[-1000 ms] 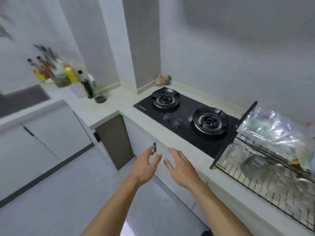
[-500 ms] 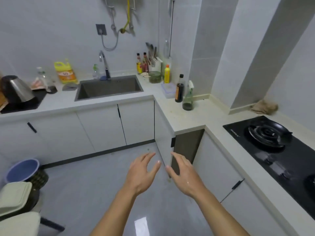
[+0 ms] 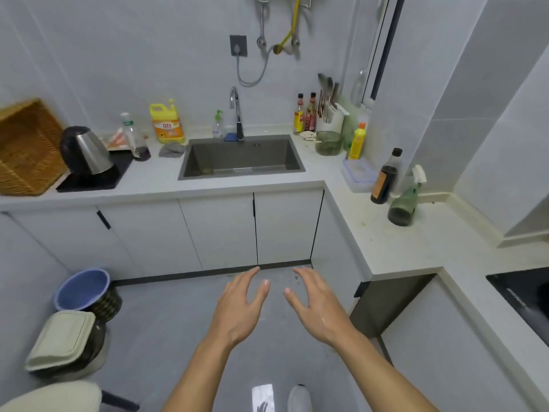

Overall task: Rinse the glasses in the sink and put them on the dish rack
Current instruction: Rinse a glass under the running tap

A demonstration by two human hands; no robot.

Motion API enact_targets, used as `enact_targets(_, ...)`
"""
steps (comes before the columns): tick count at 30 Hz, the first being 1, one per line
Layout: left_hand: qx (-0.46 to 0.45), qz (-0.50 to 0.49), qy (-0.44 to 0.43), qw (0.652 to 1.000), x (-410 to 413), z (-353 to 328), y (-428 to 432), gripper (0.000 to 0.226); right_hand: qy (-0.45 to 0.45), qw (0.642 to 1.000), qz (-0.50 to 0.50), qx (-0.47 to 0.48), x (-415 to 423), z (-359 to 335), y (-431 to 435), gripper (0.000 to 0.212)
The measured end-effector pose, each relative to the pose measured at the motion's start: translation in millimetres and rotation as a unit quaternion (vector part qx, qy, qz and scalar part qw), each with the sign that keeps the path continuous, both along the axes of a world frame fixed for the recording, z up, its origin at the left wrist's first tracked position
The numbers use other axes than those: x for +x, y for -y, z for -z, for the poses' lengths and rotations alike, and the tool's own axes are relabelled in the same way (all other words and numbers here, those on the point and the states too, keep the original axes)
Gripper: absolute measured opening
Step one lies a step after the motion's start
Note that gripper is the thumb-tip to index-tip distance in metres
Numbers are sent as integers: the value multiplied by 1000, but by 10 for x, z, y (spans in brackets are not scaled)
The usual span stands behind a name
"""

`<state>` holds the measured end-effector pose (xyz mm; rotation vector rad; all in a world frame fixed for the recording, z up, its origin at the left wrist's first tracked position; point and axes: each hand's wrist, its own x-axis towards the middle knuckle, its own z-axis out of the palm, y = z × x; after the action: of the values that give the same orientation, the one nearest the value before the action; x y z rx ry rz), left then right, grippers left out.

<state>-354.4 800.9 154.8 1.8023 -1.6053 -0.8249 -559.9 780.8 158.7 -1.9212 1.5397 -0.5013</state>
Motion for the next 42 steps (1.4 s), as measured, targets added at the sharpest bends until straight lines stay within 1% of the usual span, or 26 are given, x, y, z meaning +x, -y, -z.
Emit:
enact_targets(7,16,-55,-8,998,359,66,1294,63,16,999,-42,-10,428,22,1535,56)
enact_targets(14,17,-94,23,995,793,-149,2611,61,10,996,-87,-7,926,-71,3172,59)
enact_targets(19,17,-111,22,993,1177,-158,3431,63,3,994,-110,3,1317,3,4043,65)
enact_targets(23,20,-120,14,992,1531,16,4169,64,-2,992,-123,7,1667,139,4724,71)
enact_targets(28,39,-111,7,993,2002,235,5099,62,-1,994,-108,24,2110,384,5558,70)
enact_targets(34,95,-86,50,991,2595,550,6170,62,-22,994,-102,44,2746,536,6413,69)
enact_targets(39,143,-91,53,984,2919,819,6843,52,-35,991,-108,70,3038,746,7023,64)
enact_targets(42,164,-122,82,975,3106,1028,7218,38,-95,986,-116,69,3166,946,7423,57)
